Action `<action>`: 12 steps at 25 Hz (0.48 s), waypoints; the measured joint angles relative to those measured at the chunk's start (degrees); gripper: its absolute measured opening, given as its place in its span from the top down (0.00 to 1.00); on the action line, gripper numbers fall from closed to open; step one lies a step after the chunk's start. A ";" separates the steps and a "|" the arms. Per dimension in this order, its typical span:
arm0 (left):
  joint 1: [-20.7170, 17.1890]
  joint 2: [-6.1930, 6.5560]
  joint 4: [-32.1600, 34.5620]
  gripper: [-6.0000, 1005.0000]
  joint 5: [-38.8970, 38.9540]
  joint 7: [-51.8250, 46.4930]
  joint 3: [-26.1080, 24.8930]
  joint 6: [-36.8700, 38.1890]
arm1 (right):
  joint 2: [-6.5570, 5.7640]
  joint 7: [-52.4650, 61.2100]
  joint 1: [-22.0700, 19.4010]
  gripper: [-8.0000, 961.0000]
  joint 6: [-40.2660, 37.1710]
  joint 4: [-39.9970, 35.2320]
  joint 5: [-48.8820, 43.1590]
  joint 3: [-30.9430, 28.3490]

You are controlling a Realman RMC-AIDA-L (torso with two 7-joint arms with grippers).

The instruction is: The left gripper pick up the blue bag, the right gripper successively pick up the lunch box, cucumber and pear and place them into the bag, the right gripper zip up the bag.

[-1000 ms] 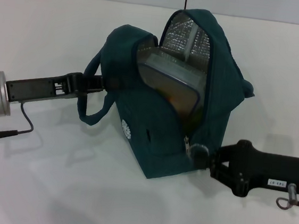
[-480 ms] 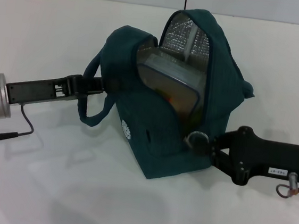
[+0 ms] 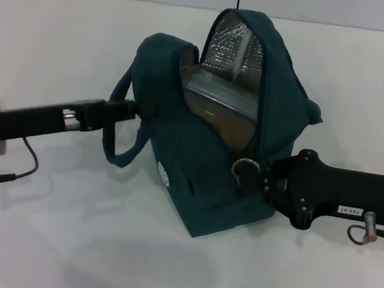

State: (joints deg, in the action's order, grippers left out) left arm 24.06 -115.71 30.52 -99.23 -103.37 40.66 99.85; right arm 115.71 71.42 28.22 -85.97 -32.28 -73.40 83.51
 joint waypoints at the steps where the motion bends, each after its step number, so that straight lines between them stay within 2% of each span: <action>1: -0.44 0.08 -0.05 0.82 0.61 1.58 -0.01 0.05 | 0.09 -0.15 -0.01 0.98 -0.25 -0.02 0.13 0.00; 4: -1.91 0.27 -0.17 0.81 2.12 6.67 -0.04 0.16 | 0.21 -0.18 0.08 0.98 -1.54 -0.03 0.32 -0.02; 9: -4.36 -0.20 -0.37 0.60 2.11 12.94 0.23 2.39 | 0.22 -0.14 0.13 0.98 -3.76 0.16 1.48 0.05; 12: -7.20 -1.14 -1.16 0.60 1.55 18.46 0.51 4.08 | 0.22 -0.02 0.28 0.98 -4.02 -0.24 1.52 0.01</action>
State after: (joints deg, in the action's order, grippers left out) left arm 16.87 -116.85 29.36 -97.68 -84.91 41.17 103.93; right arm 115.93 71.39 28.49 -89.99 -32.52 -71.87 83.52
